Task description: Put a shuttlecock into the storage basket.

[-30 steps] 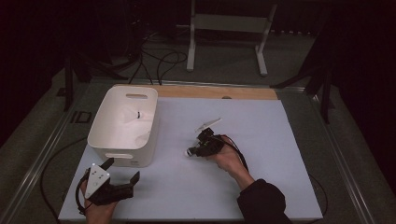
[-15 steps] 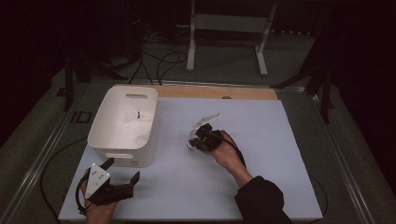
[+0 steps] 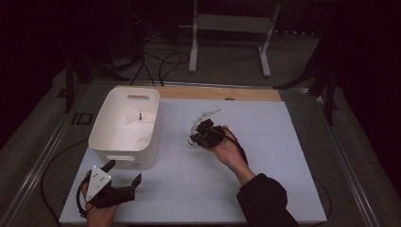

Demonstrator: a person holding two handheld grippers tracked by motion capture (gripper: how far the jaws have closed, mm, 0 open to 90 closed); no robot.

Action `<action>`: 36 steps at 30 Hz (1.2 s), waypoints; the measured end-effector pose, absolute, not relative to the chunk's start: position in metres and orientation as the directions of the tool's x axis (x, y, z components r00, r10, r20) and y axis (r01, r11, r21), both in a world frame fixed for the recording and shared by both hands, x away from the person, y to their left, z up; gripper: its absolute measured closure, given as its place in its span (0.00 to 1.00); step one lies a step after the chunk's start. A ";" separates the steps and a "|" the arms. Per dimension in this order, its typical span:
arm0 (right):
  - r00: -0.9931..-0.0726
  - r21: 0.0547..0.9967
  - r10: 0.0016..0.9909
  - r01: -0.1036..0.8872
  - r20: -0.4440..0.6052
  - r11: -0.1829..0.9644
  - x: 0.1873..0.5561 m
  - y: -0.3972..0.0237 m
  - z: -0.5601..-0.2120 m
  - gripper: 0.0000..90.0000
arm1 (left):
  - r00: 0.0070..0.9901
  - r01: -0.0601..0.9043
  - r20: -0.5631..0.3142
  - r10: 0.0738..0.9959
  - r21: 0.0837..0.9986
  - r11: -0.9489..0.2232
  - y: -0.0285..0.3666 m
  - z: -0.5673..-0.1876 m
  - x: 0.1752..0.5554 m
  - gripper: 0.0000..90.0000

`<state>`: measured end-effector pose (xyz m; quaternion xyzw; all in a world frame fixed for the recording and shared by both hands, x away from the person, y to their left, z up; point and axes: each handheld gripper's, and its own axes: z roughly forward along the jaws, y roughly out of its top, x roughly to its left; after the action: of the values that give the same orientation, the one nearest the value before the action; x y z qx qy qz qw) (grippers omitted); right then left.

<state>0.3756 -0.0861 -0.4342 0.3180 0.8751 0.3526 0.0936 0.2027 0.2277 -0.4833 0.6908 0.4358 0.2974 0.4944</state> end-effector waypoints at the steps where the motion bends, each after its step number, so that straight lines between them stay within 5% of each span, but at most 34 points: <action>1: -0.781 0.675 0.622 0.488 0.054 0.553 0.376 -0.086 -0.433 0.99 | 0.443 0.308 -0.020 0.896 0.942 -0.131 0.228 -0.483 0.203 0.00; 36: -0.769 0.704 0.640 0.457 0.005 0.544 0.394 -0.080 -0.388 0.99 | 0.442 0.313 -0.022 0.897 0.941 -0.132 0.227 -0.484 0.203 0.00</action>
<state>0.3938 -0.0798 -0.3882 0.3154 0.8693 0.3587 0.1275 0.2030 0.2273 -0.4835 0.6916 0.4372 0.2960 0.4929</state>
